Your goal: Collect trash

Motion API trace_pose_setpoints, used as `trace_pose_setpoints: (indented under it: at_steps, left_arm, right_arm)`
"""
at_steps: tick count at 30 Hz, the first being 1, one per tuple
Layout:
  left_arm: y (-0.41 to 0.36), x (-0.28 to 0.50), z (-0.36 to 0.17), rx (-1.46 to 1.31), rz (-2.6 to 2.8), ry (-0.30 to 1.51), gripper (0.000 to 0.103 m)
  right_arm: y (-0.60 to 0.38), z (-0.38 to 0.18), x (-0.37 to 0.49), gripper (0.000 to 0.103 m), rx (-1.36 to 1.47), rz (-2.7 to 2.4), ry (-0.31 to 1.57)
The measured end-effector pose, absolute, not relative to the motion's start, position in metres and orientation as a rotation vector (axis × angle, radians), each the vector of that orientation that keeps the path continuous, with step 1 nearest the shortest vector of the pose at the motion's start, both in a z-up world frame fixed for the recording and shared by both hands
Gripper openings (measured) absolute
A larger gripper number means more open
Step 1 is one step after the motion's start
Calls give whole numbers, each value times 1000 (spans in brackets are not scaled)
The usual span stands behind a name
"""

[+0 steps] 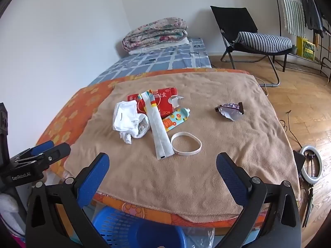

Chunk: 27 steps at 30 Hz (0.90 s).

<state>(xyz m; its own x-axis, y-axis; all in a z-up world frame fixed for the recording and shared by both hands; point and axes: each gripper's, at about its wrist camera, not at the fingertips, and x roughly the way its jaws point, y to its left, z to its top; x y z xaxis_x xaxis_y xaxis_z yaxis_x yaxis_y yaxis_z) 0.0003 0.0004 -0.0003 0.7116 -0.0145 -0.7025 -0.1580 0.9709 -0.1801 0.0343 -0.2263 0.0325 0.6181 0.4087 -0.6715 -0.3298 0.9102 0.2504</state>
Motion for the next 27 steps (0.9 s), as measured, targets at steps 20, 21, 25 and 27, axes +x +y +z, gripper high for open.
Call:
trace_pose_setpoints:
  at_steps: [20,21,25,27]
  left_arm:
    - [-7,-2,-6,-252,62,788,103]
    - [-6,-1,-6,-253,61,788,103]
    - [-5,-1,-6,-258,60,789,103]
    - [-4,-1,-5,-261,58,790,103]
  right_arm:
    - [-224,30,30,102,108,417,809]
    - [-224,30,30,102,109,418,810]
    - [-223,30,29,102,108,419,810]
    - [-223,29,30,102,110,419,813]
